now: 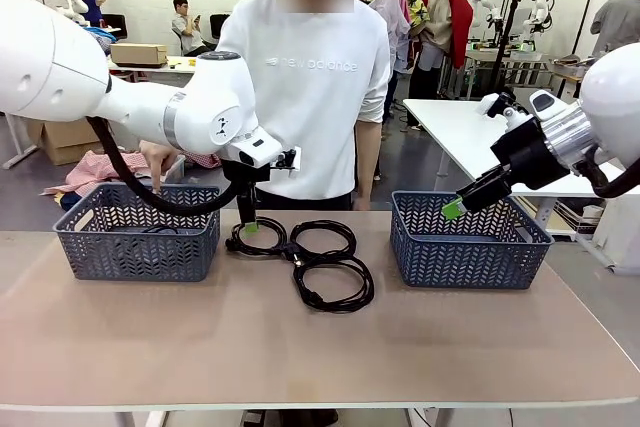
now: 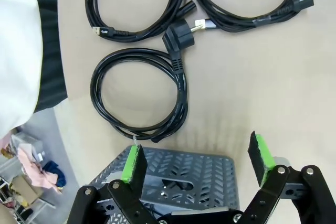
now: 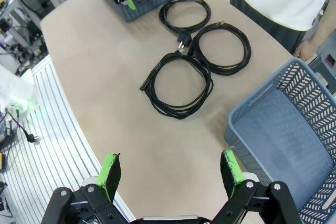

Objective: Organize the cables according to human instructions.
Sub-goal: Pick up a bundle of cables and place it in the basket indicated by the human.

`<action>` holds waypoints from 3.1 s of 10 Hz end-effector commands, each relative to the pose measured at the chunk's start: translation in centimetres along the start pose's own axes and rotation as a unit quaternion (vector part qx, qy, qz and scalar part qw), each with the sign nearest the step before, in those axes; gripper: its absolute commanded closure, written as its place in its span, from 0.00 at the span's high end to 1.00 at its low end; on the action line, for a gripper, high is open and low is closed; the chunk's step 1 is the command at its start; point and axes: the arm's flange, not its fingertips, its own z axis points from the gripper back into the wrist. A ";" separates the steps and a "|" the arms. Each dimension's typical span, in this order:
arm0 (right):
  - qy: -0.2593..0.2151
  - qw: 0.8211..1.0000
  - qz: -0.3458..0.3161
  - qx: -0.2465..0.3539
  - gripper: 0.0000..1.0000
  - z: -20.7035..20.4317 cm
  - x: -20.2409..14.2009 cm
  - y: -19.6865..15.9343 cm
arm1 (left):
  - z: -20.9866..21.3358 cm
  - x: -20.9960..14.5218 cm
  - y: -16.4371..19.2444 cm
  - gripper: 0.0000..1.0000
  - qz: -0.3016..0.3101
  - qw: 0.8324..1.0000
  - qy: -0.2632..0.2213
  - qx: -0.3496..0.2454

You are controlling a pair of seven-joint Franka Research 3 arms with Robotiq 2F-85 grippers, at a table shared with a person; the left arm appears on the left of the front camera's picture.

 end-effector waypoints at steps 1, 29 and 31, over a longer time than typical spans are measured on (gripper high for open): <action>-0.013 1.000 0.007 0.010 1.00 -0.2 -0.1 -0.3 | 0.0 0.0 0.0 1.00 0.000 1.000 0.000 0.000; -0.013 1.000 0.007 0.010 1.00 -0.2 -0.1 -0.3 | -12.4 0.6 2.5 0.08 -0.028 0.996 0.058 -0.059; -0.013 1.000 0.007 0.010 1.00 -0.2 -0.1 -0.3 | -12.0 0.4 2.7 0.00 -0.028 0.996 0.060 -0.055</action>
